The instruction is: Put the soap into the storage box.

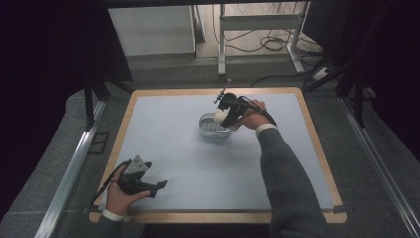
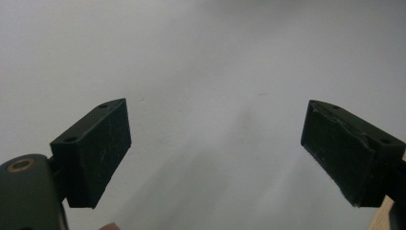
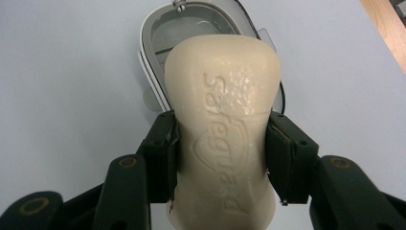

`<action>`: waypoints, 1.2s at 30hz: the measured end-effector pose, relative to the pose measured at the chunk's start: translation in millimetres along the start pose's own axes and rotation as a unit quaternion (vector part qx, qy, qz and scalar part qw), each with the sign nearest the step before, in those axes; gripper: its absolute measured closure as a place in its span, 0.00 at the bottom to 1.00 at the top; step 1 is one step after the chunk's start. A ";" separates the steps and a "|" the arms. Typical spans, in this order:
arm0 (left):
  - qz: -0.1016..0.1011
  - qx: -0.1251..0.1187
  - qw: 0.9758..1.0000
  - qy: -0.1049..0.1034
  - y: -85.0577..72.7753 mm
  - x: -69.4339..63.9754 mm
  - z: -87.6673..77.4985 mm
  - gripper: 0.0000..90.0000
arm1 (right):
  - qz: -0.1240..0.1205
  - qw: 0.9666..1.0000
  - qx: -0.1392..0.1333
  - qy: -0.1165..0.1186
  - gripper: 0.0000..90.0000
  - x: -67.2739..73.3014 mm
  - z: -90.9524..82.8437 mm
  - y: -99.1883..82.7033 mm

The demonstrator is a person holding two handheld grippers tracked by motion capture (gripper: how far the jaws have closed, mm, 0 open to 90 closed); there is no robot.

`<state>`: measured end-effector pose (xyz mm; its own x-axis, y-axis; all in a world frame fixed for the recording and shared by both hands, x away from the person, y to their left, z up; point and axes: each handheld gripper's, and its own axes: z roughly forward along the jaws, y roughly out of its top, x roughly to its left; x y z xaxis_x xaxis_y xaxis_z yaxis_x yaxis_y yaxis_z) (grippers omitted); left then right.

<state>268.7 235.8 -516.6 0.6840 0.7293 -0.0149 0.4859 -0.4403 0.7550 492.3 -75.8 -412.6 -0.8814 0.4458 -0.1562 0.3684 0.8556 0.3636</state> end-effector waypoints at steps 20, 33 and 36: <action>-0.002 -0.003 1.000 -0.002 0.0 0.0 -0.6 0.12 | -0.028 1.000 0.006 0.005 0.55 -0.4 17.1 17.4; -0.002 -0.009 1.000 0.002 -0.4 0.2 -0.5 0.12 | -0.068 0.997 0.022 0.001 0.55 0.9 40.5 29.9; -0.002 -0.008 1.000 0.001 -0.6 0.7 -0.7 0.12 | -0.072 0.997 0.029 0.000 0.55 1.2 47.3 30.0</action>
<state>268.6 237.0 -516.6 0.6809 0.7322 -0.0157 0.4799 -0.4298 0.7648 516.3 -37.1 -445.3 -0.9263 0.3167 -0.2041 0.2539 0.9249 0.2829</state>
